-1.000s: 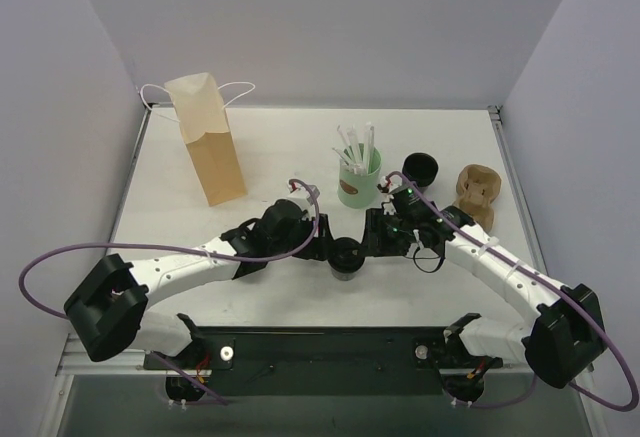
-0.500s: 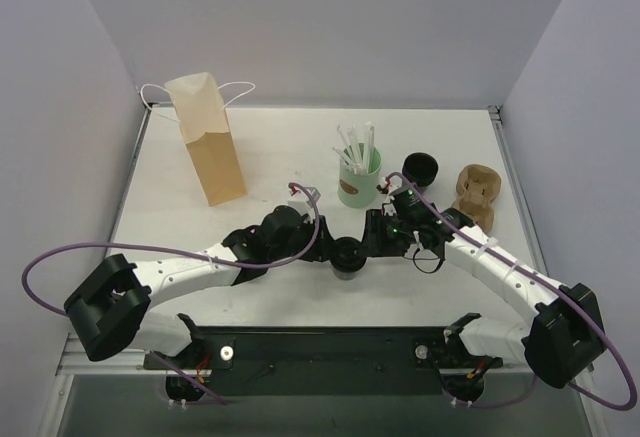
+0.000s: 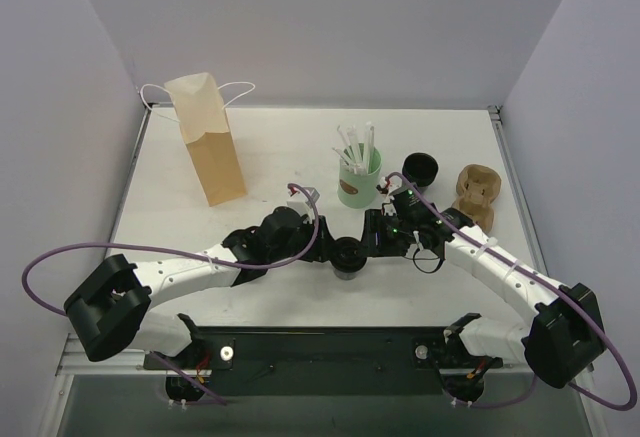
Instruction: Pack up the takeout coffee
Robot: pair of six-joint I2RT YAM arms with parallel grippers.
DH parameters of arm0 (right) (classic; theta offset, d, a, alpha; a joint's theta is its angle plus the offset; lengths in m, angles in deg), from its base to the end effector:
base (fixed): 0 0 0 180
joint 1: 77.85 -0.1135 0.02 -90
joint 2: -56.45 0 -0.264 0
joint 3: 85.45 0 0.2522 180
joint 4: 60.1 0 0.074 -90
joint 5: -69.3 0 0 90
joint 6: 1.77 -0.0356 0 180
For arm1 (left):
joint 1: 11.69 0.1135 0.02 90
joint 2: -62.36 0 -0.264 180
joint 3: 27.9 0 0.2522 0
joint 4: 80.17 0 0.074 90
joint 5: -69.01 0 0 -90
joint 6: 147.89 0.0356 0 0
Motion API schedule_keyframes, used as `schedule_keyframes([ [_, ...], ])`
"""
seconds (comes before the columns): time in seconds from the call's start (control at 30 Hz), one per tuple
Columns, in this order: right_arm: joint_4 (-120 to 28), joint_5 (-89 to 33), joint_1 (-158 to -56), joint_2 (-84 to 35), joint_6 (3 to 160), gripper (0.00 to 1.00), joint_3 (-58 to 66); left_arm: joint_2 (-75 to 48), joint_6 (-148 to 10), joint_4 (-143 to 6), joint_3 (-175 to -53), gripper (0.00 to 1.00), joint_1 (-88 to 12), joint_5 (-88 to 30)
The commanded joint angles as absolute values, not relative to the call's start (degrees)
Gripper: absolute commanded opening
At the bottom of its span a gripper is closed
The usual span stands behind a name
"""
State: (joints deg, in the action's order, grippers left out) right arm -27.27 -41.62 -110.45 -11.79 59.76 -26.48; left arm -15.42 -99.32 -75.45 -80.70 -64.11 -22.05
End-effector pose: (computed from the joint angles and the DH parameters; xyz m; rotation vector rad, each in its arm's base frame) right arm 0.2043 0.1457 0.2462 -0.2873 2.4262 0.9367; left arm 0.1751 -0.2286 0.2107 0.2279 2.2422 -0.9704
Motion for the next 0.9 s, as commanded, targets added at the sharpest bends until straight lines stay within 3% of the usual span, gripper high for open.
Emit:
schedule_keyframes([
  [0.0,-26.04,-42.40,-110.37,-12.10,60.37,0.47,-24.15,-15.43,-98.14,-70.19,-80.07,0.58,-64.86,-21.87],
  [0.87,-38.87,-50.93,-108.62,-16.85,58.35,0.48,-29.24,-14.90,-98.49,-70.02,-78.92,0.58,-65.39,-21.43],
])
